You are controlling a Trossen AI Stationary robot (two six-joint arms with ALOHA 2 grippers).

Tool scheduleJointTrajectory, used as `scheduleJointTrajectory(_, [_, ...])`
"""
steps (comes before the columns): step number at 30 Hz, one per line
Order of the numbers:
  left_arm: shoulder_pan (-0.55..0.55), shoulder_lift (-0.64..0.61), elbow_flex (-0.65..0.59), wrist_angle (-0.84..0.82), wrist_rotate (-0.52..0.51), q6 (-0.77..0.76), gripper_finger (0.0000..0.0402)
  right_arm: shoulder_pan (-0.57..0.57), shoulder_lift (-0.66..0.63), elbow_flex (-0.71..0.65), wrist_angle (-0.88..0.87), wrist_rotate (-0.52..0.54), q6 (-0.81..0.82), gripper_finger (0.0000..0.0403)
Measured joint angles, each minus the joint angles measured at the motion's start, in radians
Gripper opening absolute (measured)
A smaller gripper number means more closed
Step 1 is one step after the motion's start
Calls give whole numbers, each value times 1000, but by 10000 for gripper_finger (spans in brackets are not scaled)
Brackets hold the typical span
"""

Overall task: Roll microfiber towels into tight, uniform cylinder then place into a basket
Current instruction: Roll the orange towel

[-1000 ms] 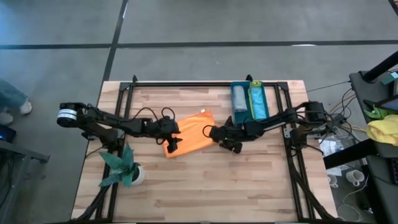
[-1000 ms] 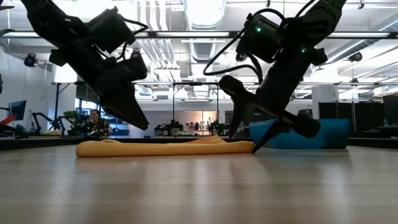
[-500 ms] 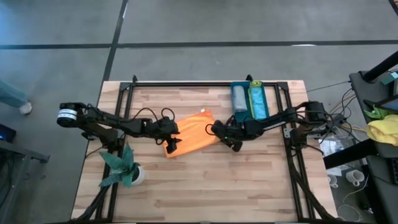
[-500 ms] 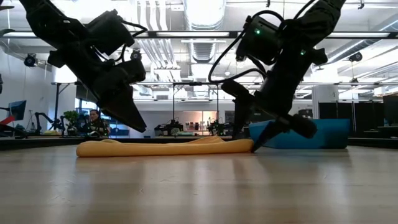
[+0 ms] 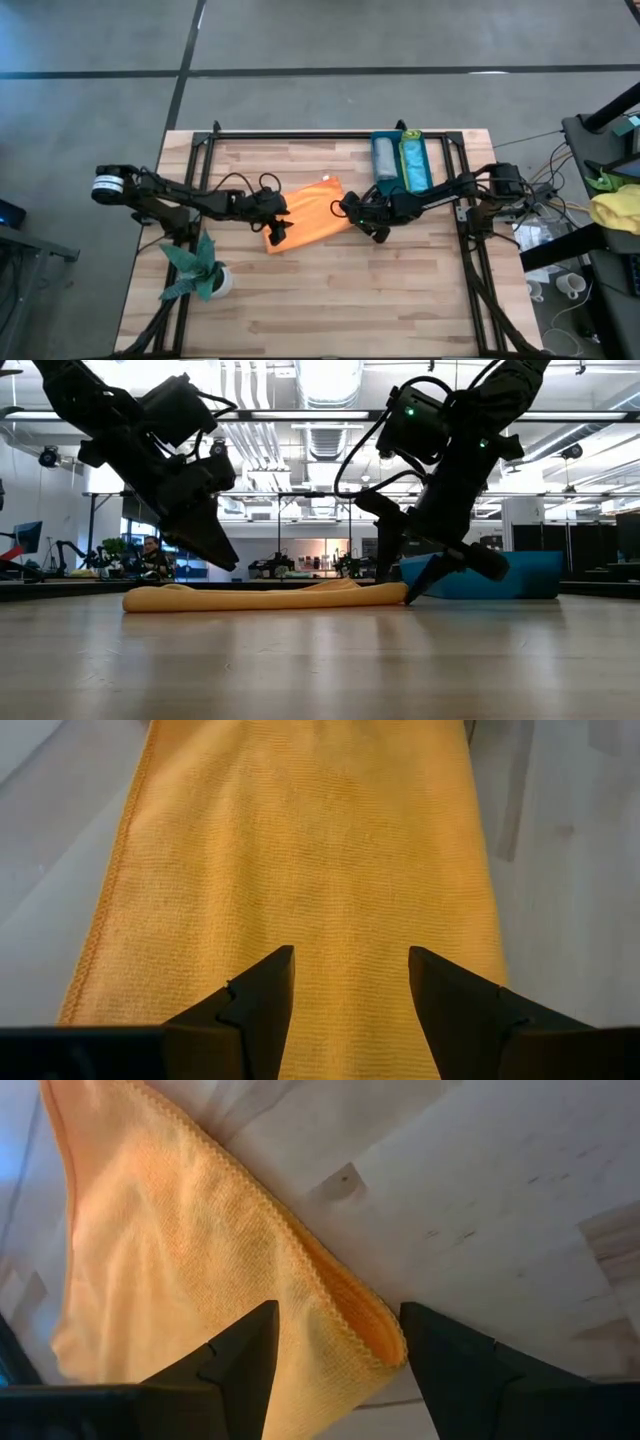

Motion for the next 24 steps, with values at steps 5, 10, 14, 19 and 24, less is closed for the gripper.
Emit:
scheduleJointTrajectory(5, [0, 0, 2, 1, -4, -1, 183, 0, 1, 2, -13, -3, -34, 157])
scheduleJointTrajectory(10, [0, 0, 3, 8, -5, -7, 183, 0, 1, 0, 15, 1, -107, 40])
scheduleJointTrajectory(14, [0, 0, 3, 8, -10, -27, 183, 0, -2, 4, 14, 8, -211, 14])
scheduleJointTrajectory(19, [19, 17, 7, 10, -30, -27, 183, 0, -14, 50, -65, 4, -476, 10])
scheduleJointTrajectory(24, [43, 122, 16, 84, -9, 18, 183, 0, -14, 163, -279, 29, -858, 9])
